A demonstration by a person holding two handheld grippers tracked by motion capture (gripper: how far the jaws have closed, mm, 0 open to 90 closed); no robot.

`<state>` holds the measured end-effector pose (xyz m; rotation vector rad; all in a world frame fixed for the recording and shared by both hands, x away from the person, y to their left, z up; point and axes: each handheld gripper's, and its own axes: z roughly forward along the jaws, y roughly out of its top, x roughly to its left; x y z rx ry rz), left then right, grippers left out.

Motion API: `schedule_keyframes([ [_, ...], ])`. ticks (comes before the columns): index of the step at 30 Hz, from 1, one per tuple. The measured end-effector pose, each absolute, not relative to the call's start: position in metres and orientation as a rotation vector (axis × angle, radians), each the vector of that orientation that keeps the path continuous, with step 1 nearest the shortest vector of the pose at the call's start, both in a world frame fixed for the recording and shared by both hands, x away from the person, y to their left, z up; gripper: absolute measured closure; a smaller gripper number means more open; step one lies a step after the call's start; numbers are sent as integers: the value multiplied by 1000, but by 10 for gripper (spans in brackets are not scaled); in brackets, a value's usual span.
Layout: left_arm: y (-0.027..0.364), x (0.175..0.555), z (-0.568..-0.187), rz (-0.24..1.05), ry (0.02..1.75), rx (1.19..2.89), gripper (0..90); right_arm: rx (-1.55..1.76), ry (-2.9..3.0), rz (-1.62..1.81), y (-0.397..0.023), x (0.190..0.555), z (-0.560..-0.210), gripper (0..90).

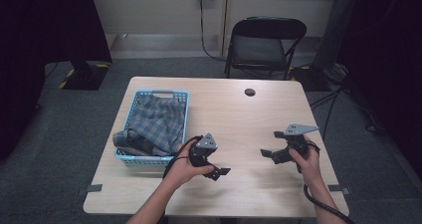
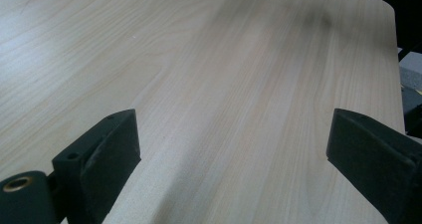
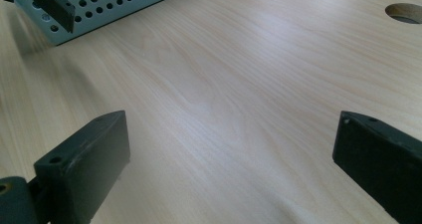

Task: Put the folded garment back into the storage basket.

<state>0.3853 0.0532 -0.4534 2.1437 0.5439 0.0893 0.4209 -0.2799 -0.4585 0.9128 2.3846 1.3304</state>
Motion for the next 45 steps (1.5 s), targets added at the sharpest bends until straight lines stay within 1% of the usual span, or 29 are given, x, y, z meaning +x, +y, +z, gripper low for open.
schedule_keyframes([
  [45,39,392,-469,66,533,2185,54,926,2419,1223,-301,417,-474,8],
])
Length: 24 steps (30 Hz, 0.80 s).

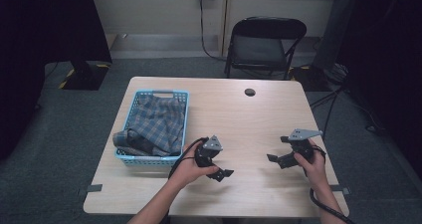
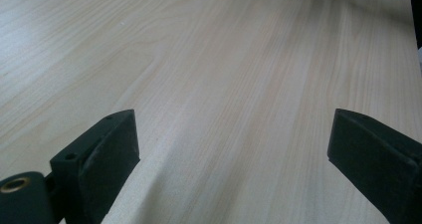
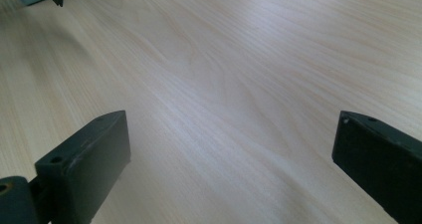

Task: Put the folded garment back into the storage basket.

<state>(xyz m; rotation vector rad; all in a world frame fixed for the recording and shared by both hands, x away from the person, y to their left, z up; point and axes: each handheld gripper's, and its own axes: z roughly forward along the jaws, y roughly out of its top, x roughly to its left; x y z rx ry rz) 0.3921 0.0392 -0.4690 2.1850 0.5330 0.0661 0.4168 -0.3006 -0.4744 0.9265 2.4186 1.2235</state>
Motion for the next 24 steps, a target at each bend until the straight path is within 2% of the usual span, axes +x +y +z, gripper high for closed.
schedule_keyframes([
  [24,30,395,-475,45,510,2203,54,948,2429,1212,-311,412,-479,9],
])
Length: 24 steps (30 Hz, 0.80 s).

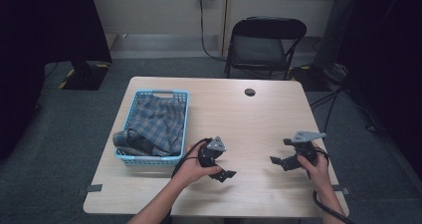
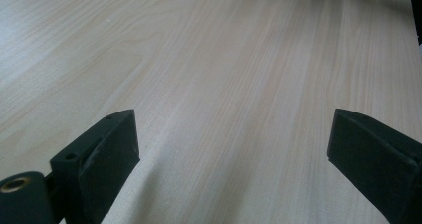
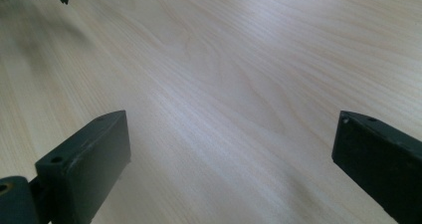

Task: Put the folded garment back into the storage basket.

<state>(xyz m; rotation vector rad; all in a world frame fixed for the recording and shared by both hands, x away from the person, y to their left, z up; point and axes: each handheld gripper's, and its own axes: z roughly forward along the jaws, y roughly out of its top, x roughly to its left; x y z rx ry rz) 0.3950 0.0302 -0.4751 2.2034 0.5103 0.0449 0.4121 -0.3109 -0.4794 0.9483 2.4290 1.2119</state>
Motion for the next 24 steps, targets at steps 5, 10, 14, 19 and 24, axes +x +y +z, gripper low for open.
schedule_keyframes([
  [5,28,395,-477,45,501,2210,54,949,2438,1201,-312,412,-481,9],
  [10,27,395,-478,47,501,2210,54,940,2448,1187,-312,411,-483,10],
  [14,25,395,-478,44,494,2214,54,942,2460,1169,-312,411,-485,11],
  [19,24,395,-479,43,491,2220,54,942,2458,1166,-313,410,-485,10],
  [24,22,396,-480,40,487,2227,54,946,2460,1161,-314,410,-485,10],
])
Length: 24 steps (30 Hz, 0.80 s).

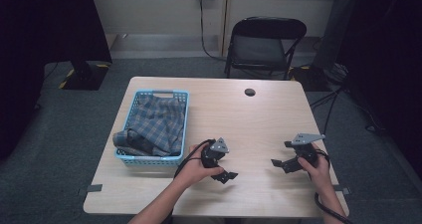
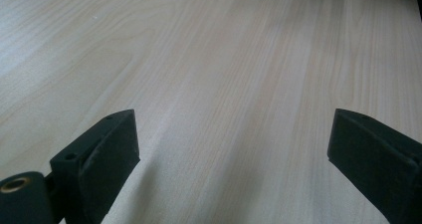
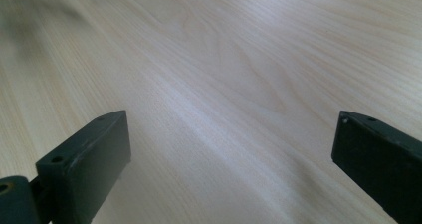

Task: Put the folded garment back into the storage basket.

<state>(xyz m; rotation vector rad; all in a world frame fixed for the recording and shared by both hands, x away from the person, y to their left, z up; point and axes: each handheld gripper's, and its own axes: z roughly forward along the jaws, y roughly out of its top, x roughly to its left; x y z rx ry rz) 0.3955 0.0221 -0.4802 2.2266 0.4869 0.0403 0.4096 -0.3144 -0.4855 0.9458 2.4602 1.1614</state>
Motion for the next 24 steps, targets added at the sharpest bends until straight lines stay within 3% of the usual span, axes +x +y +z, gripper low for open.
schedule_keyframes([
  [24,11,395,-489,54,441,2284,54,924,2514,1072,-315,407,-496,12],
])
